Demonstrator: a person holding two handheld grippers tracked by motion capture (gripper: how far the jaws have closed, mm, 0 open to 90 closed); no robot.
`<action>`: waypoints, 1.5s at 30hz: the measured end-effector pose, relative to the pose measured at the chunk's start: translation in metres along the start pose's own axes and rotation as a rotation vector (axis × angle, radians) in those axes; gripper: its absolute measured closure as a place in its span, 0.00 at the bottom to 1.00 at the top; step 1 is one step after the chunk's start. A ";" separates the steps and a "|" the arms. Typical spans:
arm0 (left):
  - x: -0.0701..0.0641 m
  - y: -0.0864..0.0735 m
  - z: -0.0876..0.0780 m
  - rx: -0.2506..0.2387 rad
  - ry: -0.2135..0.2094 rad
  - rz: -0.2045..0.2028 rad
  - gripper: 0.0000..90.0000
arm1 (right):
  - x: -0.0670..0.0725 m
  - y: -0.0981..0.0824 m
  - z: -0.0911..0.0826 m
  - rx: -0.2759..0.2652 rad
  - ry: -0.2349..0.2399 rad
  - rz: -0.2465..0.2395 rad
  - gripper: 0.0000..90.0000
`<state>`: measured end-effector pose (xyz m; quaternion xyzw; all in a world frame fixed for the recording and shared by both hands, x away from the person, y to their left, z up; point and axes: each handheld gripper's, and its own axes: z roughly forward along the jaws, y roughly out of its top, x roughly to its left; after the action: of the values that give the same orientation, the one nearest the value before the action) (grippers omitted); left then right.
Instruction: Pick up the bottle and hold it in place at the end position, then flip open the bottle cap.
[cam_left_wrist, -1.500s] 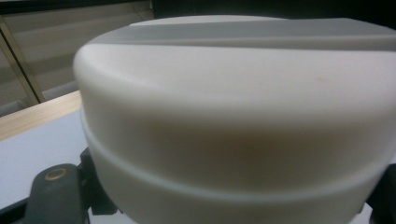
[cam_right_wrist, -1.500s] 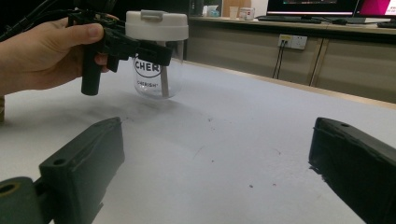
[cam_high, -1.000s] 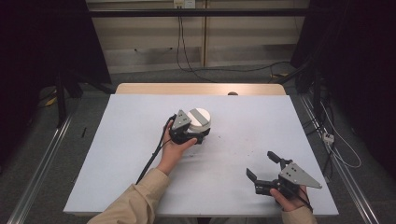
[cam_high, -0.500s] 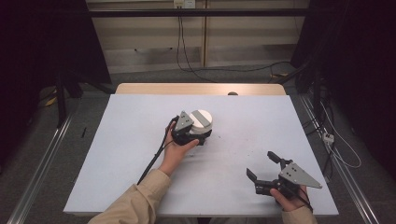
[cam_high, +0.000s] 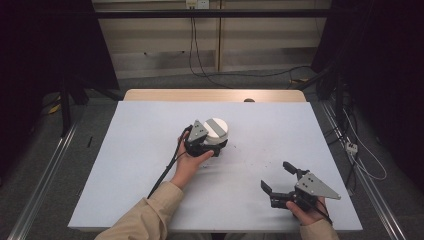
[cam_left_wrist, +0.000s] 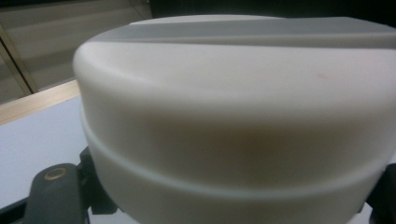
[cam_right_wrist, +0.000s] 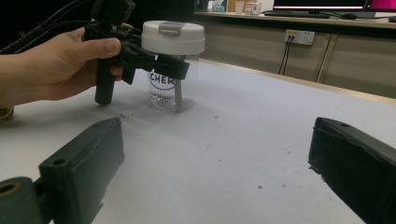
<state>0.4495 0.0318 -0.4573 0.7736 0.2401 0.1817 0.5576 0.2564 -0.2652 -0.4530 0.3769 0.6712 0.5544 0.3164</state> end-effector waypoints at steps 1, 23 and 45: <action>0.000 -0.001 0.000 -0.007 -0.002 -0.001 0.21 | 0.000 0.000 0.000 0.000 0.000 0.000 0.03; 0.001 -0.004 -0.004 -0.015 -0.003 -0.017 0.21 | 0.001 0.010 0.029 0.031 0.030 0.010 0.03; 0.001 -0.004 -0.004 -0.014 -0.003 -0.016 0.21 | 0.014 0.027 0.063 0.059 0.055 0.029 0.09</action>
<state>0.4473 0.0361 -0.4601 0.7680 0.2443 0.1778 0.5646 0.3062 -0.2190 -0.4380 0.3805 0.6901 0.5490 0.2785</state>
